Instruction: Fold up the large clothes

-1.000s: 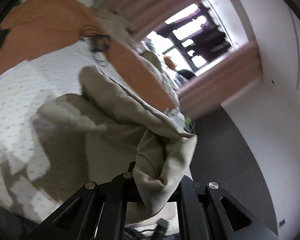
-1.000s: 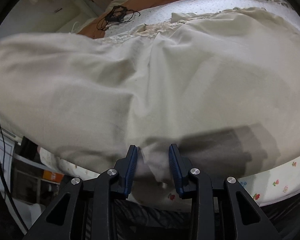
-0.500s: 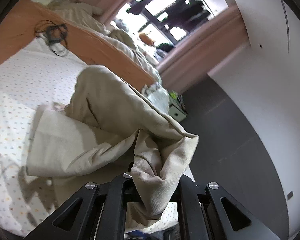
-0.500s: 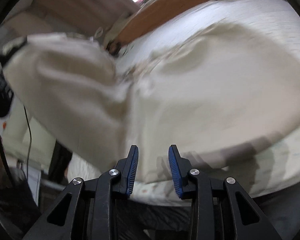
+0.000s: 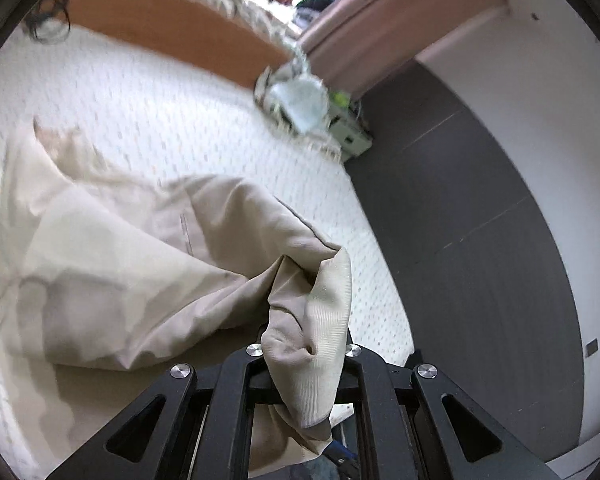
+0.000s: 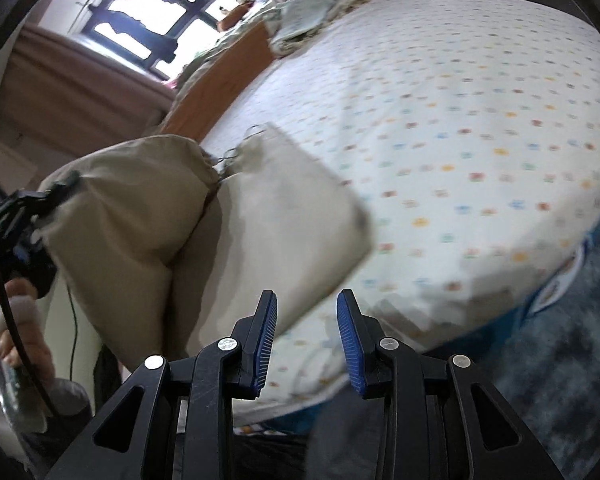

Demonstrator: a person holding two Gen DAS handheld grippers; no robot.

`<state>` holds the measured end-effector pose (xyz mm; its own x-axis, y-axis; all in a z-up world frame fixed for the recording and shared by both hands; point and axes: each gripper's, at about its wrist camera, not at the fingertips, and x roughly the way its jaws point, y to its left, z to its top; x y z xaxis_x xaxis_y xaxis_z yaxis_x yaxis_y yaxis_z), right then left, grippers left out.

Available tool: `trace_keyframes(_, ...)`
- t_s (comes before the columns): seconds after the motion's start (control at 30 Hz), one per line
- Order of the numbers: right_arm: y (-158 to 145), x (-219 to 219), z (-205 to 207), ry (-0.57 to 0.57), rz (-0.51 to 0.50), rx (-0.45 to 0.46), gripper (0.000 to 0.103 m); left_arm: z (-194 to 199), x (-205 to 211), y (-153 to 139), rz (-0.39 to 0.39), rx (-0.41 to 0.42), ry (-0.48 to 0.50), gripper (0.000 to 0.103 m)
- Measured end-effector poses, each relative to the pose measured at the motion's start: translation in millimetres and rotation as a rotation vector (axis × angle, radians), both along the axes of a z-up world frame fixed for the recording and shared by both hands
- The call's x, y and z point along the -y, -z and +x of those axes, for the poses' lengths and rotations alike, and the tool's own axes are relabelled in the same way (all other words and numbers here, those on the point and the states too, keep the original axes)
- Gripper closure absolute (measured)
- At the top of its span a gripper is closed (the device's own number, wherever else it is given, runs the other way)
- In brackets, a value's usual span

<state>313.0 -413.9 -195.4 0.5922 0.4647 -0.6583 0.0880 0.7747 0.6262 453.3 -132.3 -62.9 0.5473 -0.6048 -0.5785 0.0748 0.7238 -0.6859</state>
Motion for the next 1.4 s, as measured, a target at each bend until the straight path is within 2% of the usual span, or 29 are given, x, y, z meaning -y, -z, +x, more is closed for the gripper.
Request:
trace_keyframes(0.27,10,48,-13,0.076,0.008,-0.034,0.069,7,52,32,0.056,-0.058,0.068,0.096)
trace_keyframes(0.37,12,50,-9,0.072,0.01,-0.038,0.069,9,66,42,0.064,-0.07,0.095,0.096)
trace_keyframes(0.47,15,48,-7,0.062,0.009,-0.05,0.069,15,86,56,0.104,-0.093,0.143,0.096)
trace_keyframes(0.53,18,48,-6,0.059,0.007,-0.059,0.069,19,95,73,0.12,-0.137,0.162,0.093)
trace_keyframes(0.63,19,51,-8,0.061,0.001,-0.063,0.069,18,95,101,0.097,-0.244,0.175,0.079)
trace_keyframes(0.7,18,52,-8,0.062,0.001,-0.063,0.069,16,91,111,0.051,-0.291,0.197,0.061)
trace_keyframes(0.77,17,51,-6,0.057,0.0,-0.059,0.069,12,82,106,0.026,-0.27,0.2,0.055)
trace_keyframes(0.8,15,49,-6,0.051,0.0,-0.052,0.069,7,77,101,0.027,-0.251,0.201,0.048)
trace_keyframes(0.87,11,41,-4,0.031,0.009,-0.035,0.069,-3,64,88,0.028,-0.204,0.192,0.042)
trace_keyframes(0.9,10,36,-2,0.017,0.013,-0.031,0.067,-8,50,79,0.034,-0.171,0.177,0.041)
trace_keyframes(1.0,5,20,3,-0.034,0.021,-0.003,0.053,-24,13,62,0.07,-0.117,0.121,0.041)
trace_keyframes(1.1,1,5,10,-0.053,-0.002,0.021,0.052,-43,-26,54,0.126,-0.086,0.037,0.041)
trace_keyframes(1.27,1,-10,29,-0.06,-0.006,0.036,0.052,-78,-82,65,0.199,-0.103,-0.084,0.041)
trace_keyframes(1.4,2,-13,47,-0.037,-0.003,0.036,0.052,-97,-117,82,0.207,-0.15,-0.149,0.041)
